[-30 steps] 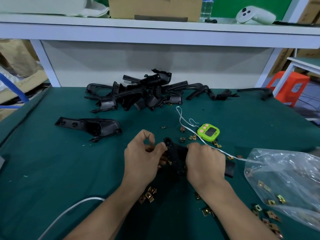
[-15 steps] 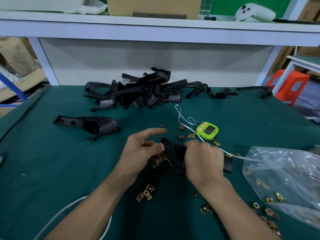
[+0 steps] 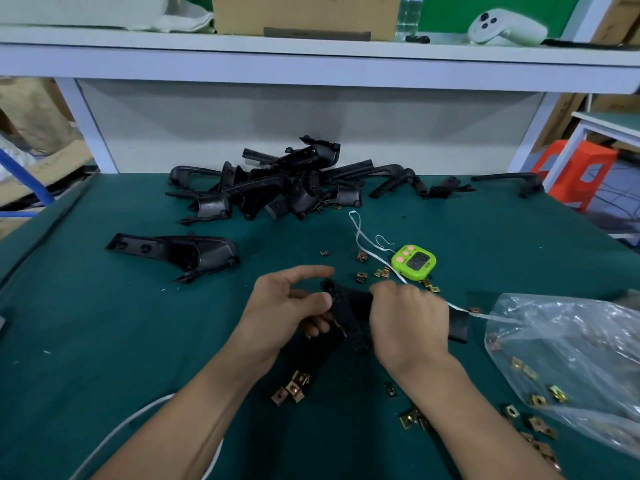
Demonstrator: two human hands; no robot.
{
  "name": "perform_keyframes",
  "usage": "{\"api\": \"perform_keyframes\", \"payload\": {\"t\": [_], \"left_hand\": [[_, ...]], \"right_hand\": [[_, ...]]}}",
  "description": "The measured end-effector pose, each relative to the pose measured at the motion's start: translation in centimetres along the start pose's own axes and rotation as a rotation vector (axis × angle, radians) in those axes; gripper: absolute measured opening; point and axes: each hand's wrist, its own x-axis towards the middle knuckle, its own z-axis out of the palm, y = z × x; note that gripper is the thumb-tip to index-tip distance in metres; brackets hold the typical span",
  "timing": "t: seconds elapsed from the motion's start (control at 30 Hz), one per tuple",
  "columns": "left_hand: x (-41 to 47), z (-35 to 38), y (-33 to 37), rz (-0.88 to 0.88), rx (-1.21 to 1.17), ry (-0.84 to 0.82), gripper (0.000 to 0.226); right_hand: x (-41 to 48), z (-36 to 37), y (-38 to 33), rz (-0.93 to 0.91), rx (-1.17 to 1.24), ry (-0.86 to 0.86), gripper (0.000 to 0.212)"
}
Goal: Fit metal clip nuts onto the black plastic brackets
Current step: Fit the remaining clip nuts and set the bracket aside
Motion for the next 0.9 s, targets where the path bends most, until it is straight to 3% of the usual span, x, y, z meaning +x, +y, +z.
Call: {"api": "perform_keyframes", "payload": {"t": [0.37,0.47,0.63,0.9], "left_hand": [[-0.4,0.1,0.6,-0.012,-0.070,-0.042,0.026],[-0.3,0.4,1.0,-0.076,-0.221,-0.164,0.026],[-0.3,0.0,1.1,-0.068,-0.376,-0.411,0.051],[-0.2,-0.7,1.4,-0.064,-0.275,-0.415,0.047]], "right_hand": [[0.0,0.2,-0.7,-0.067,0.003,-0.058,0.029],[0.1,0.5,-0.3,-0.102,0.160,-0.080,0.023],[0.1,0.7,-0.1,-0.136,0.351,-0.060,0.019],[0.1,1.1,-0.1,-0.192,0.285,-0.040,0.017]]}}
